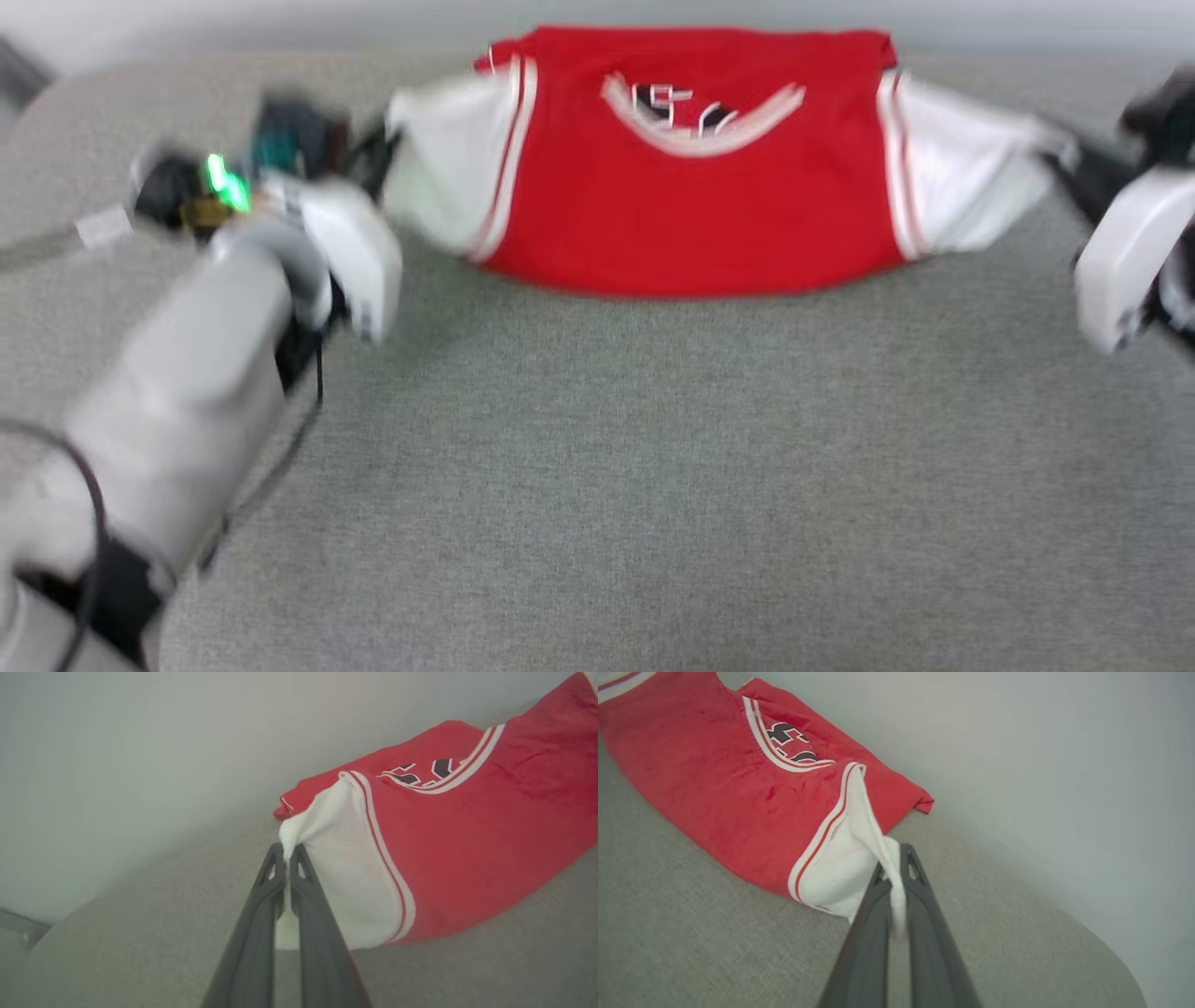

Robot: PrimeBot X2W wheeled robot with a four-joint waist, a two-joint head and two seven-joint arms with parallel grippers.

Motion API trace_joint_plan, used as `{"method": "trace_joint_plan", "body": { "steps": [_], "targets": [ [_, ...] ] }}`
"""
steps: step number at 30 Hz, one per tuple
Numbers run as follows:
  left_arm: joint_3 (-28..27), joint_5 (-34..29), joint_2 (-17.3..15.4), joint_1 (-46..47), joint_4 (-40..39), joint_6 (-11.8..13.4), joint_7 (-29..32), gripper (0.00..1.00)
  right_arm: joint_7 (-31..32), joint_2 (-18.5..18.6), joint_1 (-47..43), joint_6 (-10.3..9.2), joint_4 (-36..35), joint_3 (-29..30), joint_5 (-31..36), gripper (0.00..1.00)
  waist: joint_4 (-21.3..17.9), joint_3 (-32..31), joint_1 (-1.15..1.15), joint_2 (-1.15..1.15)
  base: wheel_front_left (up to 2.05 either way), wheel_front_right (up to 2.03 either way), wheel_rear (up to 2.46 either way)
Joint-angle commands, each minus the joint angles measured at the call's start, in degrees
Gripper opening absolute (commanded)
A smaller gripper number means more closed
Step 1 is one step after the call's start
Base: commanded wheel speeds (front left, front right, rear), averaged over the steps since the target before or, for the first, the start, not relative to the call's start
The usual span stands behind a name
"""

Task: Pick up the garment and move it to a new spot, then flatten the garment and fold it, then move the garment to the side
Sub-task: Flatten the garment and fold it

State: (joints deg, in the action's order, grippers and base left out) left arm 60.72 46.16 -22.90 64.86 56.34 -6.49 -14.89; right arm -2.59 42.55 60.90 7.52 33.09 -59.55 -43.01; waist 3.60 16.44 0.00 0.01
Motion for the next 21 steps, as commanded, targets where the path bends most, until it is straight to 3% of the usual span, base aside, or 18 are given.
{"method": "trace_joint_plan", "body": {
  "steps": [1,9,21],
  "targets": [
    [0.0,0.2,-0.3,-2.5,-0.7,0.4,-0.3,0.00,-0.4,-0.2,-2.2,-0.06,-0.5,-0.3,-0.3,0.00,-0.5,-2.4,0.00,-0.01,0.00,0.00,0.00],
    [-2.1,2.3,-4.8,-21.7,-9.5,3.4,-0.3,0.00,-1.6,2.1,-18.7,-0.06,-5.2,0.2,-2.9,0.00,-1.0,-10.2,0.00,-0.01,0.00,0.00,0.00],
    [-1.5,6.4,-13.0,-43.5,-20.2,9.8,0.6,0.00,3.6,7.1,-41.4,-0.06,-13.2,5.3,-3.8,0.00,-2.7,-18.4,0.00,-0.01,0.00,0.00,0.00]
  ]
}}
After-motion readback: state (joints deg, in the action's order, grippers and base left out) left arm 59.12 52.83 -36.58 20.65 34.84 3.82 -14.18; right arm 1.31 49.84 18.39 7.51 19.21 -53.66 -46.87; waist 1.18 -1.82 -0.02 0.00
